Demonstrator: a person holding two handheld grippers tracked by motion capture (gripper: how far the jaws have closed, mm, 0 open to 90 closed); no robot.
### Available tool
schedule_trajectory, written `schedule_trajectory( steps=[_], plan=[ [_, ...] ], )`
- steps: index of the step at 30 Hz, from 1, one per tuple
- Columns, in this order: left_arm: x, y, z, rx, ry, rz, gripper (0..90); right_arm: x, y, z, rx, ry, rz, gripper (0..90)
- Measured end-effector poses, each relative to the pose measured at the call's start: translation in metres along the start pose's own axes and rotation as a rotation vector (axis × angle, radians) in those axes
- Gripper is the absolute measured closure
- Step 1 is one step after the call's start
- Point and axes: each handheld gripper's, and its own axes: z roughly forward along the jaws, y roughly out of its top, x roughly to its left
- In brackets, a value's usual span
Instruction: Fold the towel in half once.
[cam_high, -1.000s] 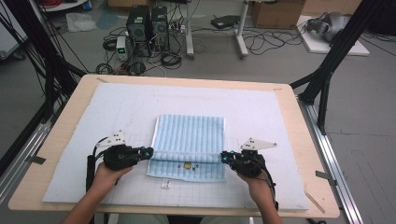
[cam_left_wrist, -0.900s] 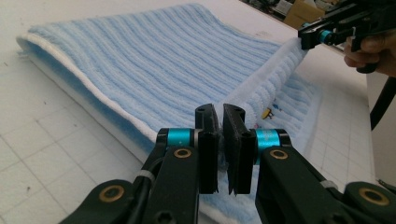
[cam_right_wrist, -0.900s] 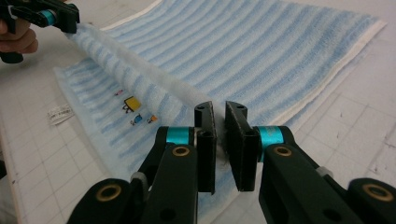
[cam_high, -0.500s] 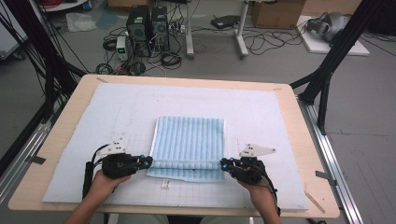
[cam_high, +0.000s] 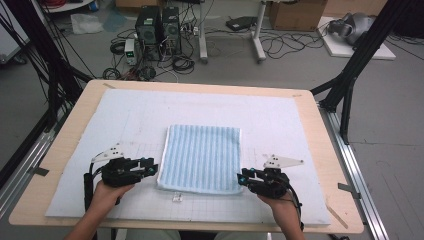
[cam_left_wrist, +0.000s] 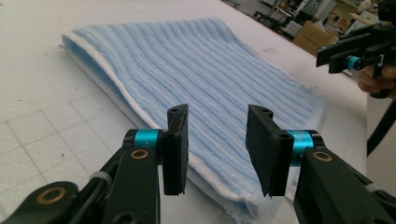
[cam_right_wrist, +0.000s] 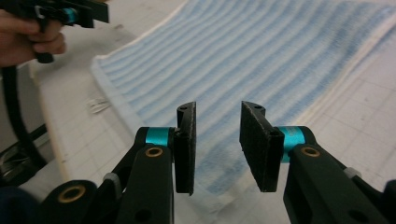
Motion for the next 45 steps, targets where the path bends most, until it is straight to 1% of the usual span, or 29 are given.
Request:
schedule_trajectory(
  steps=[3, 4, 6, 9, 10, 11, 12, 13, 16, 17, 19, 20, 21, 24, 25, 26, 27, 29, 30, 31, 32, 33, 35, 37, 38, 39, 40, 42, 45],
  plan=[
    [-0.002, 0.000, 0.007, 0.025, -0.002, 0.017, 60.2, -0.002, -0.002, 0.009, 0.026, -0.035, -0.003, 65.6],
    [-0.003, -0.001, 0.010, 0.039, -0.003, 0.021, 60.8, -0.002, -0.001, 0.012, 0.032, -0.034, 0.000, 65.5],
    [-0.004, -0.003, 0.018, 0.082, 0.002, 0.024, 60.9, -0.002, -0.001, 0.018, 0.044, -0.037, -0.011, 65.3],
    [-0.006, -0.006, 0.028, 0.156, 0.013, 0.040, 61.2, 0.000, -0.002, 0.028, 0.097, -0.049, -0.042, 65.3],
    [-0.008, -0.007, 0.030, 0.178, 0.018, 0.046, 61.2, 0.000, -0.003, 0.031, 0.115, -0.056, -0.064, 65.4],
    [-0.009, -0.008, 0.032, 0.203, 0.021, 0.056, 61.2, 0.002, -0.004, 0.033, 0.144, -0.068, -0.081, 65.4],
    [-0.010, -0.009, 0.033, 0.222, 0.023, 0.064, 61.2, 0.004, -0.006, 0.035, 0.177, -0.085, -0.107, 65.4],
    [-0.011, -0.010, 0.033, 0.237, 0.027, 0.074, 61.2, 0.005, -0.007, 0.036, 0.186, -0.095, -0.143, 65.4],
    [-0.014, -0.010, 0.032, 0.252, 0.028, 0.072, 61.4, 0.014, -0.005, 0.036, 0.230, -0.144, -0.218, 64.4],
    [-0.014, -0.009, 0.032, 0.259, 0.025, 0.066, 61.6, 0.016, -0.004, 0.036, 0.244, -0.154, -0.229, 64.3],
    [-0.014, -0.007, 0.032, 0.270, 0.018, 0.050, 61.6, 0.015, -0.002, 0.035, 0.254, -0.143, -0.225, 62.3],
    [-0.013, -0.005, 0.031, 0.271, 0.015, 0.046, 61.4, 0.014, -0.001, 0.034, 0.248, -0.131, -0.207, 61.2],
    [-0.012, -0.002, 0.031, 0.258, 0.015, 0.047, 60.6, 0.011, 0.001, 0.033, 0.223, -0.116, -0.185, 60.1],
    [-0.001, 0.012, 0.035, 0.191, 0.055, 0.061, 58.5, 0.001, 0.009, 0.028, 0.141, -0.108, -0.136, 60.2],
    [0.004, 0.018, 0.038, 0.172, 0.071, 0.051, 58.4, -0.003, 0.012, 0.027, 0.114, -0.110, -0.121, 60.8],
    [0.009, 0.025, 0.041, 0.164, 0.077, 0.037, 60.6, -0.007, 0.015, 0.026, 0.091, -0.114, -0.111, 61.1],
    [0.014, 0.031, 0.045, 0.147, 0.089, 0.037, 65.2, -0.010, 0.017, 0.025, 0.078, -0.121, -0.101, 61.1],
    [0.022, 0.042, 0.053, 0.130, 0.114, 0.055, 67.4, -0.015, 0.018, 0.023, 0.054, -0.118, -0.075, 60.8],
    [0.026, 0.046, 0.058, 0.124, 0.132, 0.075, 68.2, -0.016, 0.018, 0.022, 0.053, -0.122, -0.074, 60.6],
    [0.030, 0.051, 0.062, 0.117, 0.139, 0.079, 68.5, -0.017, 0.018, 0.022, 0.050, -0.125, -0.074, 60.5],
    [0.034, 0.054, 0.067, 0.108, 0.141, 0.069, 68.8, -0.017, 0.017, 0.021, 0.051, -0.124, -0.068, 60.0],
    [0.038, 0.058, 0.072, 0.102, 0.147, 0.071, 68.8, -0.018, 0.016, 0.021, 0.049, -0.123, -0.065, 59.7],
    [0.044, 0.063, 0.080, 0.110, 0.166, 0.072, 69.5, -0.019, 0.015, 0.019, 0.051, -0.127, -0.064, 59.3],
    [0.052, 0.066, 0.091, 0.110, 0.187, 0.052, 69.8, -0.020, 0.014, 0.019, 0.048, -0.127, -0.064, 59.1],
    [0.056, 0.068, 0.095, 0.116, 0.193, 0.048, 70.8, -0.020, 0.014, 0.018, 0.045, -0.127, -0.063, 59.0],
    [0.058, 0.068, 0.099, 0.122, 0.207, 0.046, 72.4, -0.020, 0.014, 0.018, 0.043, -0.127, -0.061, 59.0],
    [0.061, 0.067, 0.103, 0.119, 0.219, 0.050, 72.6, -0.021, 0.014, 0.018, 0.040, -0.125, -0.058, 58.9],
    [0.068, 0.066, 0.110, 0.154, 0.236, 0.031, 74.2, -0.021, 0.014, 0.018, 0.038, -0.122, -0.056, 58.7],
    [0.074, 0.061, 0.115, 0.202, 0.301, 0.014, 74.3, -0.022, 0.014, 0.019, 0.042, -0.121, -0.057, 58.2]
  ],
)
